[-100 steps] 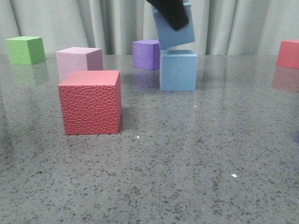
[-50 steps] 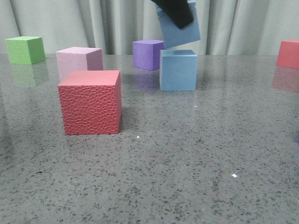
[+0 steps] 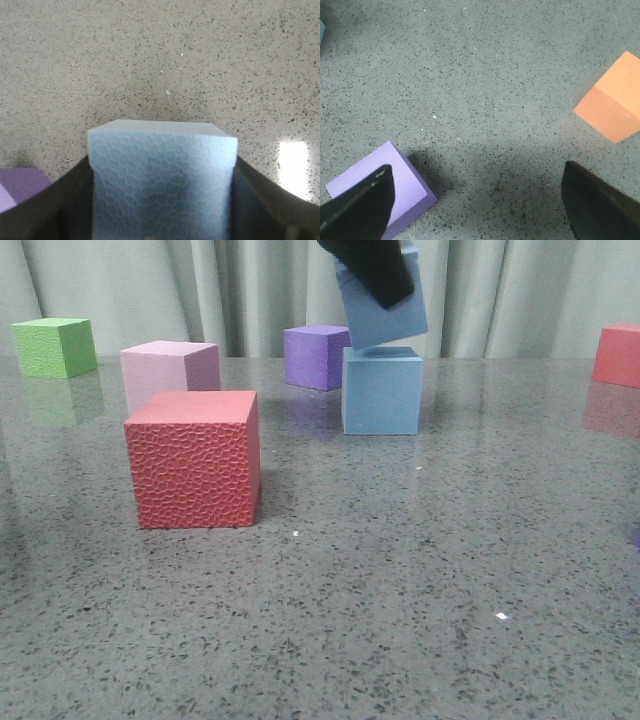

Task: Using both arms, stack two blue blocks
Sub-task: 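Lower the held cube onto the placed blue cube, then open the left gripper and lift it off the stack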

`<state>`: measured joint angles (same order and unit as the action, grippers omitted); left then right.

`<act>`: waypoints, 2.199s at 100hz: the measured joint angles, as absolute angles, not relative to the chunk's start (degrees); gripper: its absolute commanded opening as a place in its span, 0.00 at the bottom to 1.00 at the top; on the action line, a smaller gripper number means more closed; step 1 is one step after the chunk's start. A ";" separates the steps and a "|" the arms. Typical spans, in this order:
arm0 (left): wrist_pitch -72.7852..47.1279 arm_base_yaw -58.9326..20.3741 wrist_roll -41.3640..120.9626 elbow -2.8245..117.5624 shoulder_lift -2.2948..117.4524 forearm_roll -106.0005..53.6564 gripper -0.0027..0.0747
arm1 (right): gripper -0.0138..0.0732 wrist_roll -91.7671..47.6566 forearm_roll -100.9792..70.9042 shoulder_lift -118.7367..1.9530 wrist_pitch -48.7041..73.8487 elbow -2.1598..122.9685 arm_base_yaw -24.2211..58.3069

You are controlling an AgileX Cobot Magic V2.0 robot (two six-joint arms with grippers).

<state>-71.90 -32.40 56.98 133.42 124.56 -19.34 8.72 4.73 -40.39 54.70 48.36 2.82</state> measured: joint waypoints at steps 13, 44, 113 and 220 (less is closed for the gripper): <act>-71.90 -32.40 56.98 133.42 124.90 -19.23 0.33 | 0.92 8.72 4.73 -40.39 54.70 48.36 2.82; -71.90 -32.40 57.10 133.42 124.90 -19.11 0.33 | 0.92 8.72 4.65 -40.39 54.70 48.36 2.82; -71.90 -32.40 57.10 133.42 124.90 -19.11 0.34 | 0.92 8.72 4.65 -40.39 54.70 48.36 2.82; -71.90 -32.40 57.13 133.42 124.90 -17.31 0.76 | 0.92 8.72 4.65 -40.39 54.70 48.36 2.82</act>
<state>-71.90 -32.40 57.13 133.42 124.90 -17.31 8.72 4.65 -40.39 54.70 48.36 2.82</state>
